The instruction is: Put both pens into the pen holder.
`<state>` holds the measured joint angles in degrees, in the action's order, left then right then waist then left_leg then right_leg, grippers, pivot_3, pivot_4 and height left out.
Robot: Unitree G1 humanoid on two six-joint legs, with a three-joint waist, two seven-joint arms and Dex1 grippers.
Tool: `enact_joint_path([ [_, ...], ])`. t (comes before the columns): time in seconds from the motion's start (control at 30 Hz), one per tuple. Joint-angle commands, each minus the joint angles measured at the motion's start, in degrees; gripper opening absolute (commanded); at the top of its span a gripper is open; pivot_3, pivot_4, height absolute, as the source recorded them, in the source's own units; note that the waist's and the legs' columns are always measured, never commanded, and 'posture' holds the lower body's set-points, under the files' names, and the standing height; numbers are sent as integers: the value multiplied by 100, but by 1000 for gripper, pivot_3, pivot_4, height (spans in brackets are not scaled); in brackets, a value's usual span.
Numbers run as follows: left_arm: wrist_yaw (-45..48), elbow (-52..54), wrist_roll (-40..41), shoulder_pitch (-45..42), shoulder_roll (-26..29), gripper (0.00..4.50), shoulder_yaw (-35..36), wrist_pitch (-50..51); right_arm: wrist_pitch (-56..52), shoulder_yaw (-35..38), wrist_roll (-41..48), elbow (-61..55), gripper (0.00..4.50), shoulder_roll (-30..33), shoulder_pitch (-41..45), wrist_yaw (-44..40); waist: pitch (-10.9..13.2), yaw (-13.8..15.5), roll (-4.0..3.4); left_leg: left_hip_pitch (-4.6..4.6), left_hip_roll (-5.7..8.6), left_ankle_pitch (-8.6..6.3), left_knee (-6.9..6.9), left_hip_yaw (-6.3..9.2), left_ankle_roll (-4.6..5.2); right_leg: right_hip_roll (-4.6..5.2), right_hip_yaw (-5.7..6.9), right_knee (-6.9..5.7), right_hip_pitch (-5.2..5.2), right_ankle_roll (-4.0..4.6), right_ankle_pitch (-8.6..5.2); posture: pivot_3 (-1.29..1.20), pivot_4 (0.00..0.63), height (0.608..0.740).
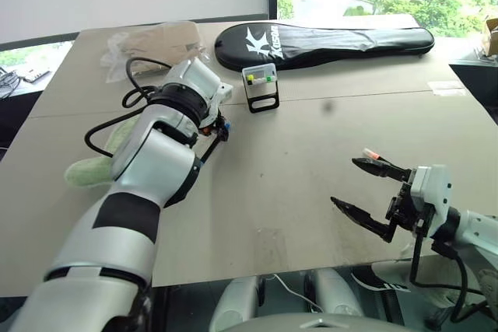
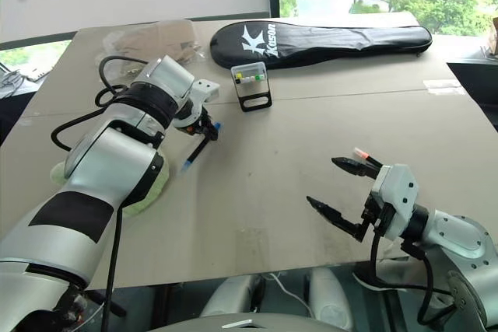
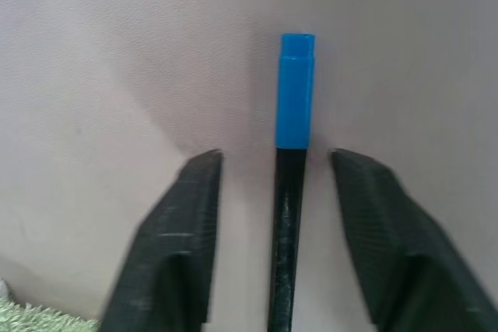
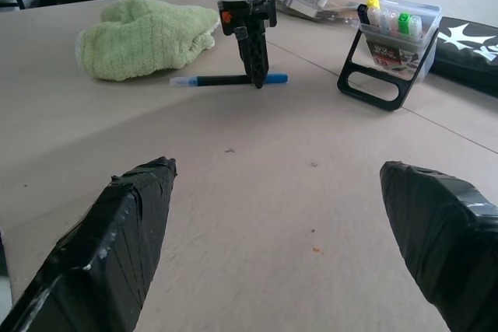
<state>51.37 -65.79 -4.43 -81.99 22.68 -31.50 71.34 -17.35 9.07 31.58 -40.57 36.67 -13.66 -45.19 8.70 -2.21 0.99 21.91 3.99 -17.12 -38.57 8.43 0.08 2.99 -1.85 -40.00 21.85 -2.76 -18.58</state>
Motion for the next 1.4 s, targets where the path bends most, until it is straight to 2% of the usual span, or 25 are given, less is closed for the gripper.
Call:
enact_joint_path([
  [0.03, 128, -83, -108, 39, -67, 475, 49, 51, 112, 29, -27, -162, 4500, -28, -36, 59, 0, 1, 0, -2, 0, 0, 0, 0, 0, 0, 0, 0, -1, 0, 0, 0, 150, 740],
  [0.07, 142, -75, -124, 49, -76, 45, 61, 70, 110, 37, -28, -157, 4500, -23, -38, 66, -1, 2, -1, -2, 0, 0, -1, 0, 0, 0, 0, -1, -2, 0, 0, 0, 150, 740],
  [0.13, 244, 66, -96, 97, -37, 45, 93, 218, 106, 57, -33, -153, 4500, 2, -54, 68, -1, -2, -1, -4, 0, 0, -2, 0, 0, 0, -1, -2, -3, 0, 0, 0, 150, 740],
  [0.23, 693, 1245, 214, 447, 384, 45, -5, 724, 79, 104, -24, -152, 4500, 28, -62, 74, -1, -20, -2, -4, 0, 0, -1, -2, 0, 0, -4, -3, -2, 0, 0, 0, 150, 740],
  [0.33, 711, 3180, 821, 1031, 1084, 45, 828, 1450, 85, 105, -94, -115, 4500, 38, -78, 104, 0, -32, -3, -2, -7, 0, 2, -5, 0, 2, -13, -5, 3, 1, 0, 0, 150, 740],
  [0.43, 661, 5781, 1459, 2142, 1682, 45, 2193, 1852, 119, 103, -154, -83, 4500, 8, -166, 117, 1, -43, -3, 10, -13, 1, 1, -2, -2, 3, -34, -6, 21, 1, 1, 0, 150, 740],
  [0.53, 322, 8087, 1793, 3267, 1521, 45, 3658, 1476, 148, 57, -203, -50, 4500, -70, -227, 159, -2, -6, -8, 21, -17, 1, 0, -6, -2, 3, -43, -11, 38, 2, 1, 0, 150, 740],
  [0.6, -74, 8958, 1948, 3793, 949, 45, 4356, 323, 103, 21, -161, -25, 4500, -107, -156, 185, -5, 52, -9, 24, -16, 0, -7, -8, -2, 8, -40, -6, 34, 2, 1, 0, 150, 740],
  [0.67, -371, 9346, 2216, 3944, 305, 45, 4765, -617, 58, -23, -129, 20, 4500, -108, -50, 164, -5, 166, -9, 21, -16, 0, -23, -5, -2, 7, -30, -1, 18, 2, 3, 0, 150, 740],
  [0.73, -819, 9385, 2130, 3946, -39, 45, 4781, -1378, 54, -63, -148, 95, 4500, -82, 69, 124, -4, 233, -7, 14, -16, -1, -49, 12, -1, 6, -6, -3, -11, 0, 4, 0, 150, 740],
  [0.8, -880, 9194, 2250, 3913, -281, 45, 4771, -2238, 40, -70, -131, 163, 4500, -59, 188, 89, -5, 250, -8, -3, -14, -1, -52, 8, 0, 4, -9, 0, -33, -6, 9, 0, 150, 740],
  [0.87, -1117, 8705, 1573, 3906, -342, 45, 4105, -3901, 35, -9, -100, 240, 4500, -4, 330, 37, -5, 256, -8, -10, -14, -2, -51, 4, 1, 3, -11, 0, -39, -7, 10, 0, 150, 740],
  [0.9, -1366, 8308, 916, 3923, -241, 45, 3599, -5047, -4, 39, -49, 258, 4500, 24, 413, 33, -5, 262, -8, -10, -13, -3, -51, 2, 2, 3, -12, 0, -39, -7, 10, 0, 150, 740],
  [0.97, -1856, 7530, 102, 3844, -247, 45, 3014, -6632, -41, 125, 13, 248, 4500, 70, 538, 55, -5, 295, -7, -10, -12, -3, -51, -1, 3, 3, -11, 1, -38, -8, 12, 0, 150, 740],
  [1.1, -2403, 5906, -265, 3624, -461, 45, 2662, -8833, -317, 605, 525, 0, 4500, -49, 958, 655, -4, 293, -5, -4, -10, -5, -51, -4, 6, 4, -11, 2, -32, -10, 13, 0, 150, 740],
  [1.17, -2541, 5070, -287, 3464, -487, 45, 2633, -9658, -406, 678, 459, -118, 4500, -48, 1126, 928, -4, 279, -5, 0, -10, -5, -50, -8, 6, 3, -9, -2, -23, -10, 13, 0, 150, 740],
  [1.27, -2805, 4048, -278, 3150, -493, 45, 2718, -10363, -664, 656, 280, -284, 4500, 6, 1358, 1371, -4, 254, -5, 1, -11, -5, -46, -10, 6, 1, -6, -4, -17, -10, 13, 0, 150, 740],
  [1.4, -2838, 2881, -205, 2750, -507, 45, 2722, -11118, -1585, 646, 947, -624, 4500, 2, 1873, 2155, -3, 215, -4, 8, -7, -5, -48, -9, 7, 4, -2, -4, -13, -11, 13, 0, 150, 740],
])
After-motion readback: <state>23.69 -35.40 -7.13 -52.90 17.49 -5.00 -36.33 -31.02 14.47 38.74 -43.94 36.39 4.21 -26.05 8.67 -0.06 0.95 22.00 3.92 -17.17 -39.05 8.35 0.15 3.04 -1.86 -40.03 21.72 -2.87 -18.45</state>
